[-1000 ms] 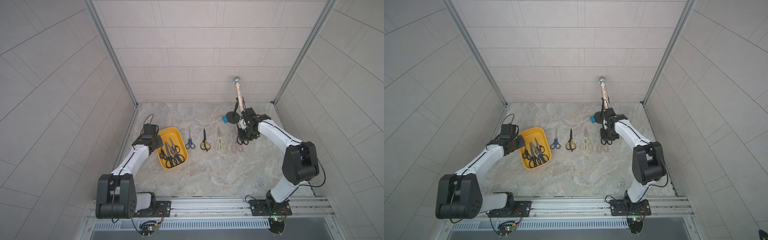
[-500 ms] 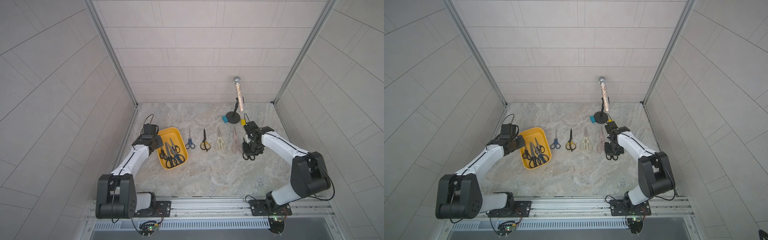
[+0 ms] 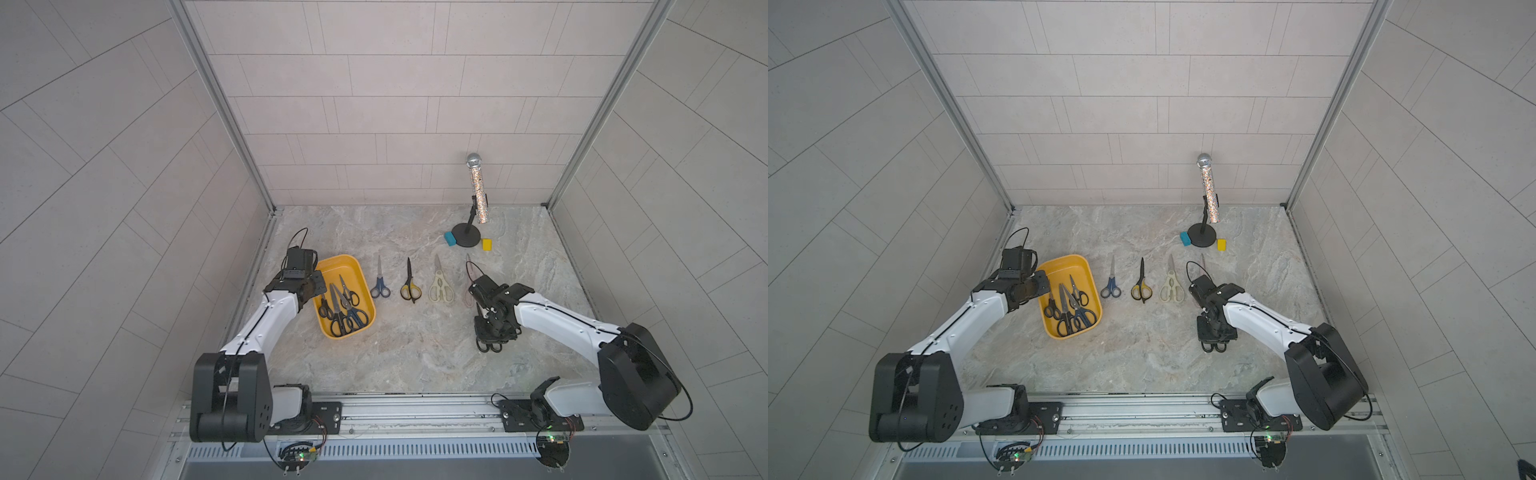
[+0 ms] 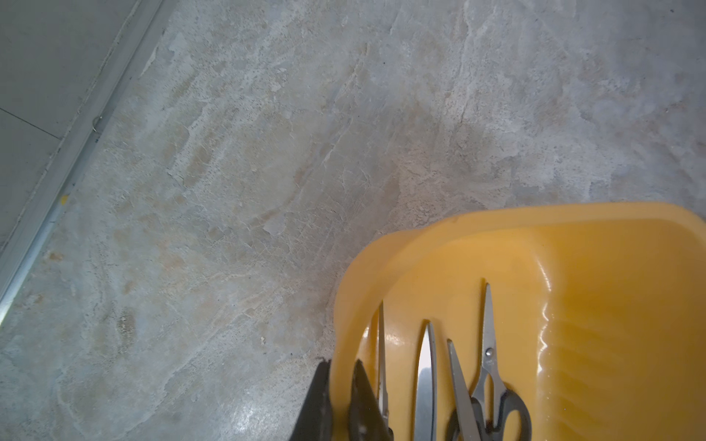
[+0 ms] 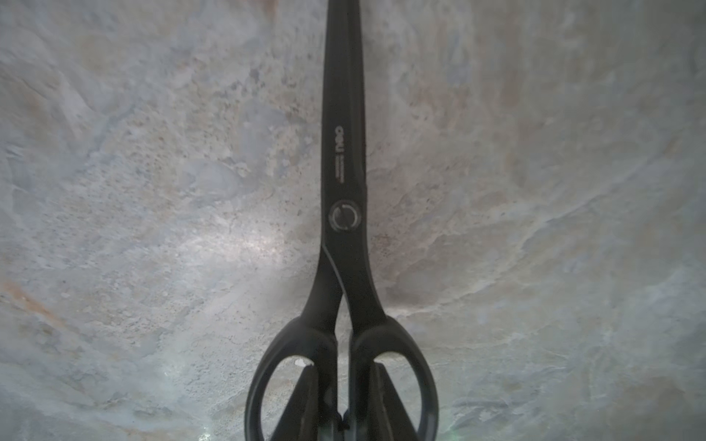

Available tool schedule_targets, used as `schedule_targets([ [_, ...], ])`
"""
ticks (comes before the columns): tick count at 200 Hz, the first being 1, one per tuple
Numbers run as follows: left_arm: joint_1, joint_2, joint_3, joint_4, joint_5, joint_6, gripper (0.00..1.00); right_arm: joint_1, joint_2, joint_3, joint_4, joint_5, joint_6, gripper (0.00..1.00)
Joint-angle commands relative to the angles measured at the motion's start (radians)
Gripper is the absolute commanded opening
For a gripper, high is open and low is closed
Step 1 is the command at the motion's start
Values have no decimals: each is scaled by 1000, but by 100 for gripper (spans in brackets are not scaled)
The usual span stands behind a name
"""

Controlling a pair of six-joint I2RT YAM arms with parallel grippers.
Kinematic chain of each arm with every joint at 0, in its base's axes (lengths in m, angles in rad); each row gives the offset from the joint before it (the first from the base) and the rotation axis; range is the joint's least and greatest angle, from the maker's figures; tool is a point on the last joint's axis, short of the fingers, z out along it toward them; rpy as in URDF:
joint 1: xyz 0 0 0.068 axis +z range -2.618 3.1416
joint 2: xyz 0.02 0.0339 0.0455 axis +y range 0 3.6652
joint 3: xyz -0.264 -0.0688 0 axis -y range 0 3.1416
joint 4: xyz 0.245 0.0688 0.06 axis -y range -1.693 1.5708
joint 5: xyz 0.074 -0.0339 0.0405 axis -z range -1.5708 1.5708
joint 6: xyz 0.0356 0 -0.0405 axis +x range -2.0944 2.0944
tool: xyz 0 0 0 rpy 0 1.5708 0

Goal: Take the scissors out of the storage box
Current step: Place the scissors at the center of the board.

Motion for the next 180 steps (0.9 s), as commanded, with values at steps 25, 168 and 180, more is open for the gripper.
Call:
schedule_targets([
  [25, 2, -50, -31, 34, -38, 43, 0, 28, -16, -56, 74, -22, 63, 3],
  [168, 2, -63, -39, 34, -32, 42, 0, 42, -97, 22, -8, 18, 60, 42],
  [180, 2, -65, -39, 34, -33, 41, 0, 44, -122, 75, -41, 24, 50, 43],
])
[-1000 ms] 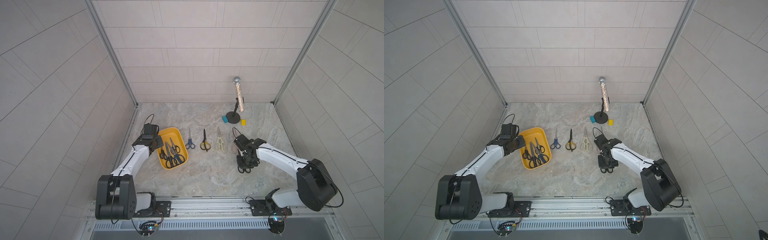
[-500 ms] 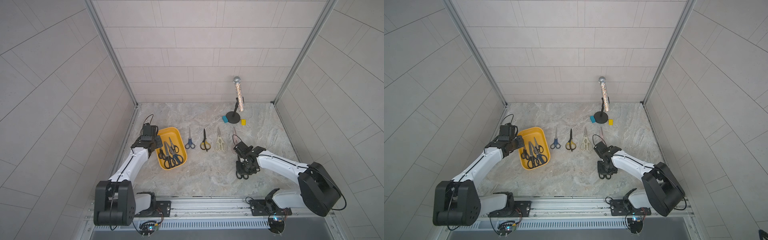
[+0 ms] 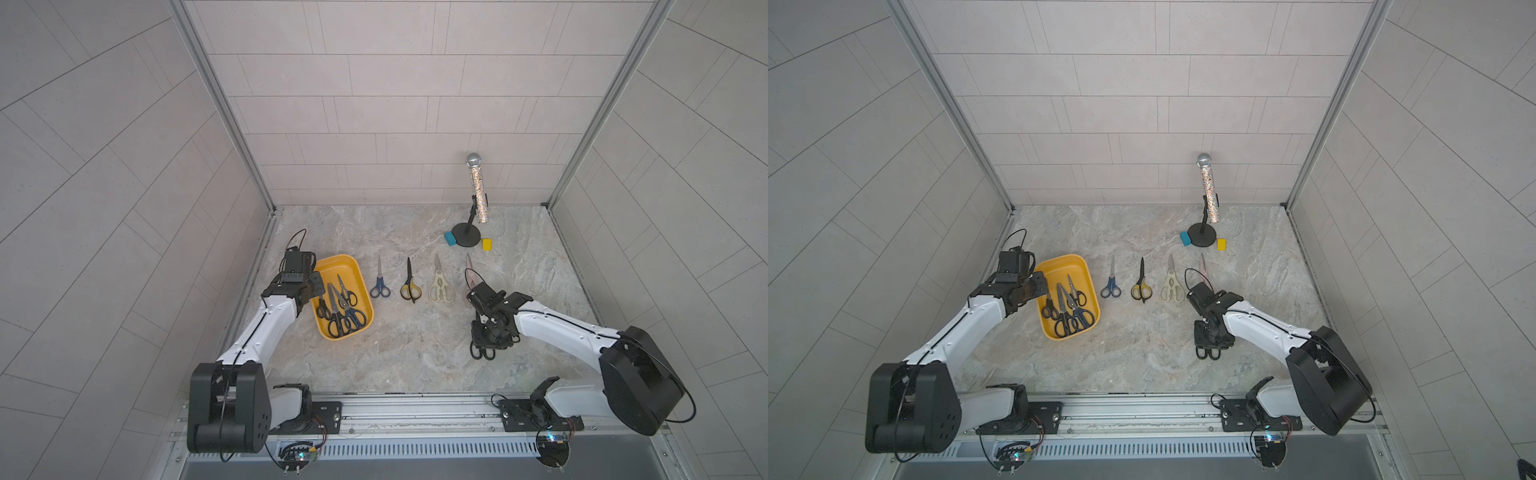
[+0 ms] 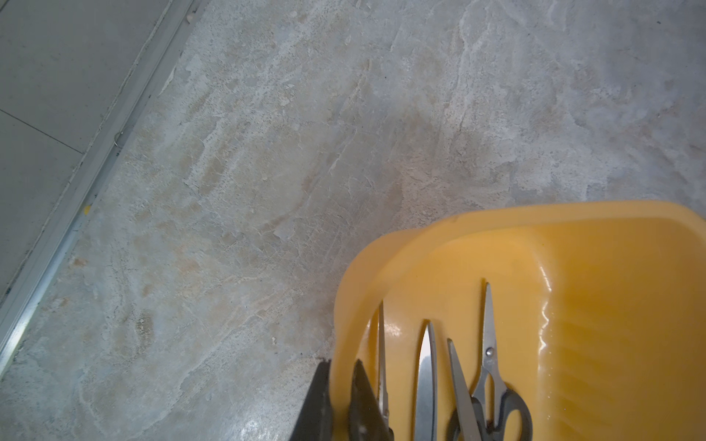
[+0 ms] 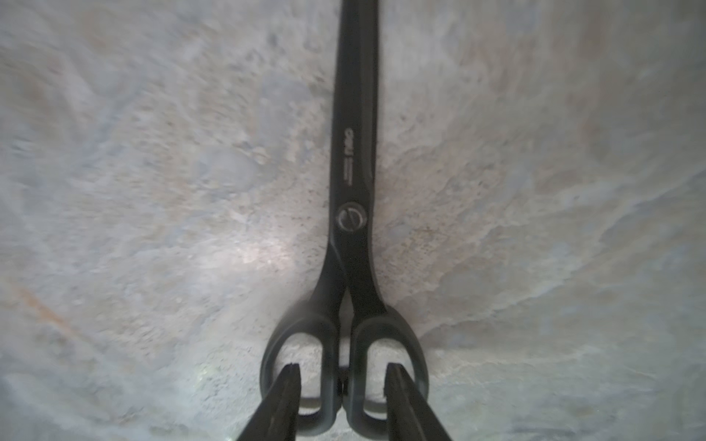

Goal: Take the scissors out of the storage box
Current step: Place the scissors at the center of the board, then pick up the scissors from the storage box.

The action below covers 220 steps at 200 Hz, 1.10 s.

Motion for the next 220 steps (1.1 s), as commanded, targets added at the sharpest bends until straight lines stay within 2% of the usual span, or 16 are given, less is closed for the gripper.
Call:
schedule_targets([
  [1, 2, -27, -13, 19, -19, 18, 0, 10, -75, 101, -104, 39, -18, 43],
  [19, 1, -27, -12, 19, -18, 16, 0, 18, -85, 168, -104, 13, -24, 43],
  [44, 1, -21, -11, 19, -23, 11, 0, 66, -45, 249, 3, -51, -10, 42],
  [108, -4, -16, -6, -1, -38, -1, 0, 291, 299, 556, 262, -82, -48, 40],
  [171, -19, -8, 3, -13, -41, -11, 0, 429, 662, 887, 259, -142, -112, 37],
  [220, -21, -5, 8, -22, -42, -14, 0, 454, 837, 1030, 220, -153, -120, 37],
])
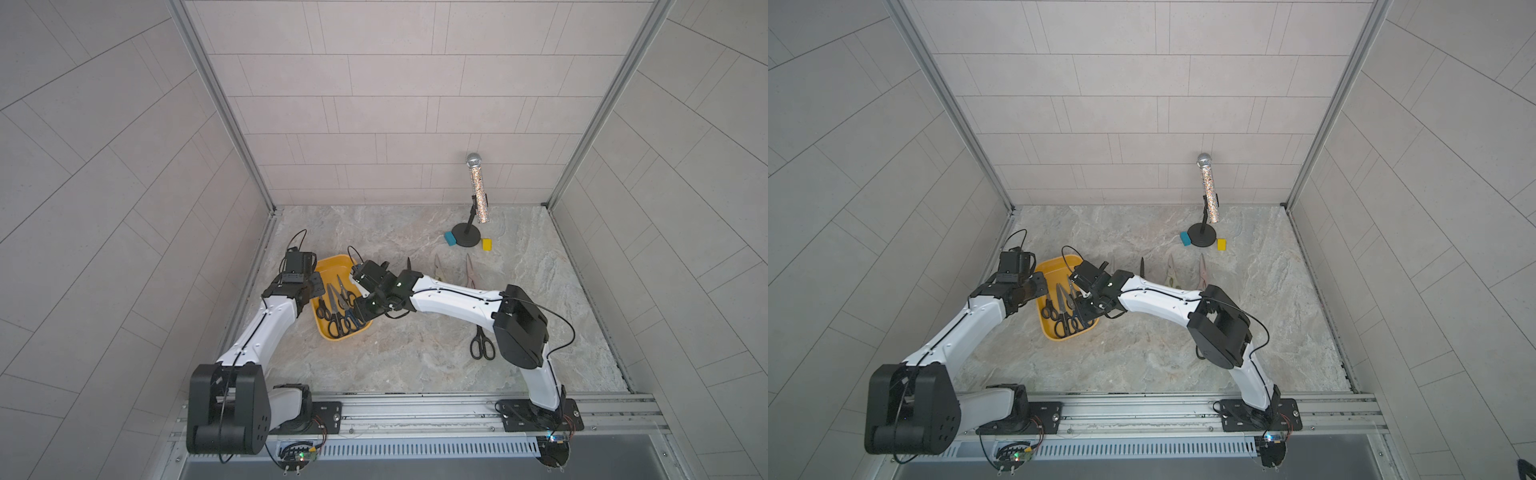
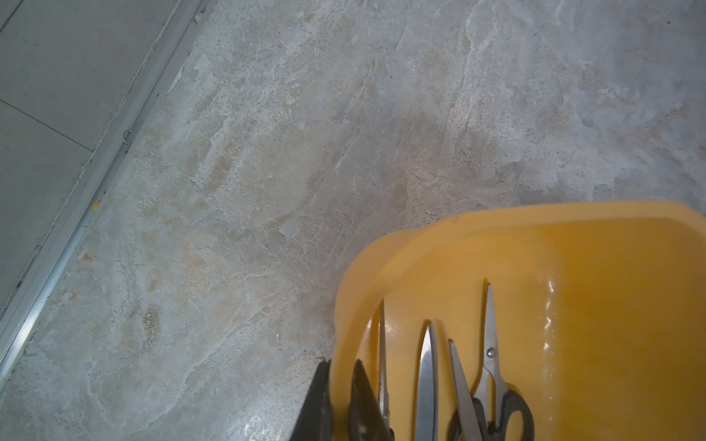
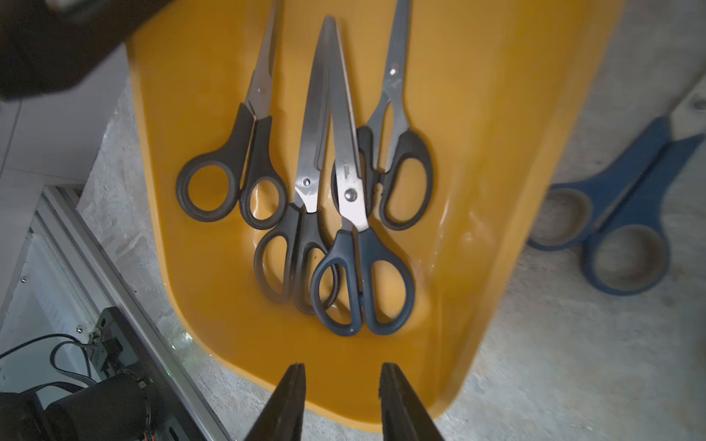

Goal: Take the scissors out of the storage box
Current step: Pick up the scissors from the storage box.

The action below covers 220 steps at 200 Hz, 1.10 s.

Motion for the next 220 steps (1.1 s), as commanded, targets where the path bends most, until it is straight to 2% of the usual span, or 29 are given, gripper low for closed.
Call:
schedule_targets([
  [1, -8, -1, 8, -12, -23, -2, 0, 0, 54, 55, -38, -6, -20, 37],
  [49, -11, -2, 14, -20, -25, -2, 0, 4, 178, 176, -118, 27, -33, 35],
  [162, -17, 2, 17, -26, -31, -2, 0, 4, 309, 291, -168, 45, -66, 33],
  [197, -19, 5, 20, -27, -32, -3, 0, 4, 326, 302, -171, 55, -74, 27],
  [220, -18, 8, 20, -26, -37, -2, 0, 4, 322, 306, -171, 60, -79, 16],
])
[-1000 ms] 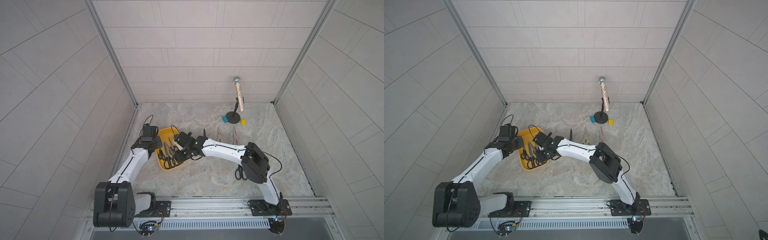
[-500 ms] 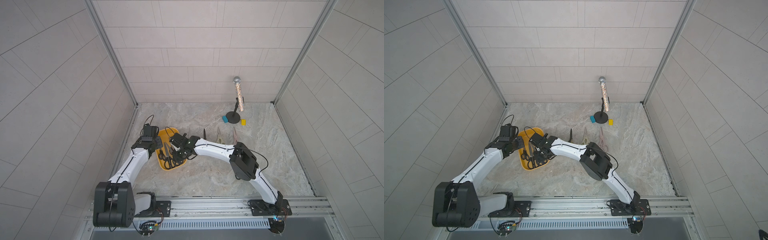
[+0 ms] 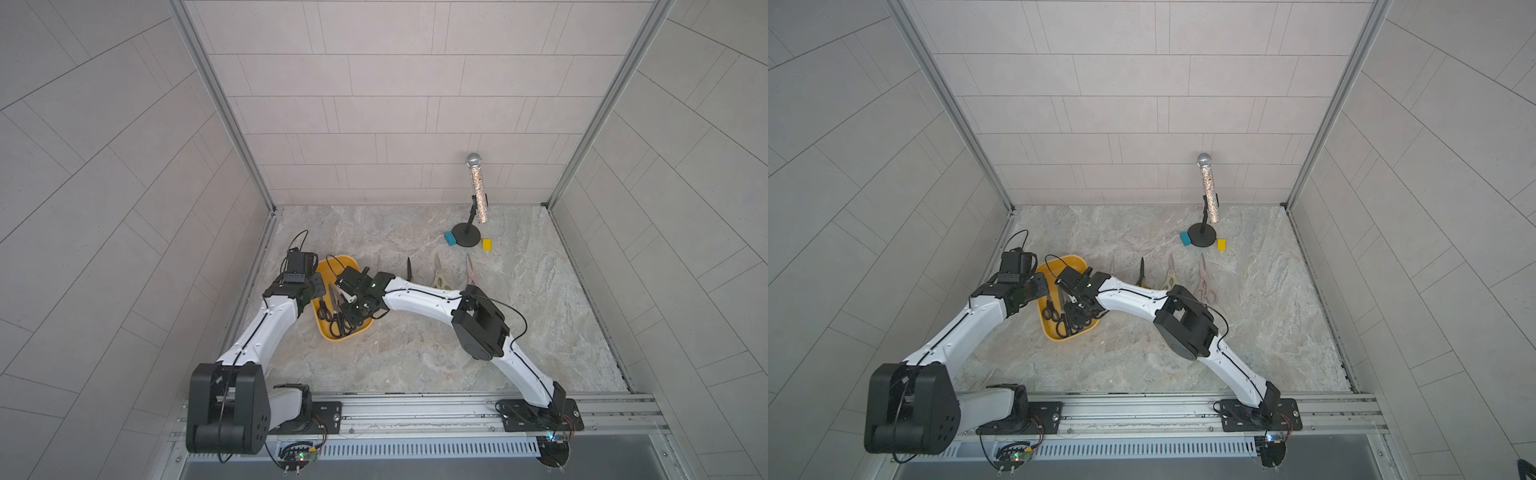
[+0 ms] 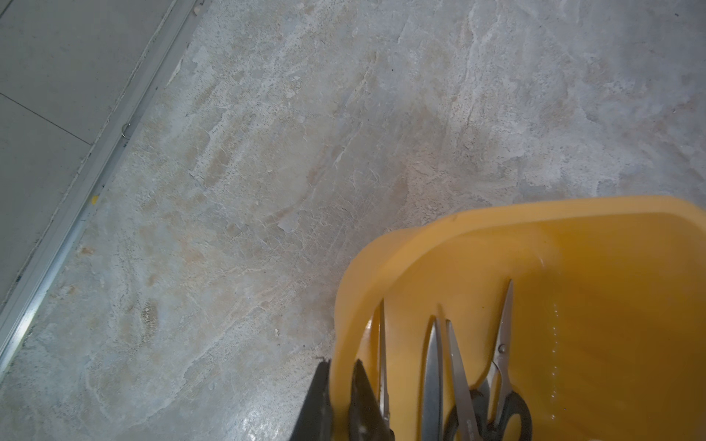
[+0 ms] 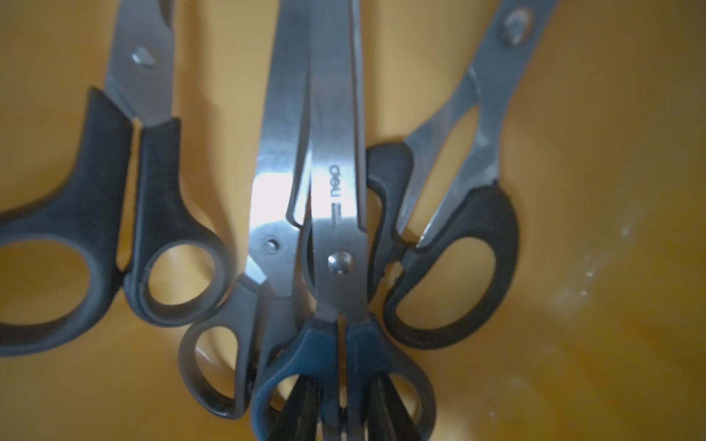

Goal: Take the scissors out of the storage box
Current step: Pick up the scissors from the storage box, then place the scissors at the center of the board.

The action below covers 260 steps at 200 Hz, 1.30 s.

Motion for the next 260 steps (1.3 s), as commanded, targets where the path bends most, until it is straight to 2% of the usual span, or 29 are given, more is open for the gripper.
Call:
schedule_targets([
  [1, -8, 5, 20, -15, -27, 9, 0, -1, 36, 7, -41, 39, -14, 16],
  [22, -7, 13, 21, -15, -40, 12, 0, -1, 20, 15, -41, 31, -19, 10],
  [51, -8, 18, 21, -15, -57, 17, 0, -2, -29, 14, -50, 39, -31, 7],
  [167, -7, -5, 20, -16, -88, 23, 0, -39, -231, -60, -58, 24, 4, 6],
  [187, -7, -11, 20, -16, -90, 24, 0, -52, -268, -89, -68, 52, 21, 5],
  [222, -7, -12, 18, -6, -87, 23, 0, -84, -391, -233, -91, 115, 62, 3],
  [260, -7, -13, 21, 4, -93, 25, 0, -108, -581, -500, -99, 178, 155, 3],
])
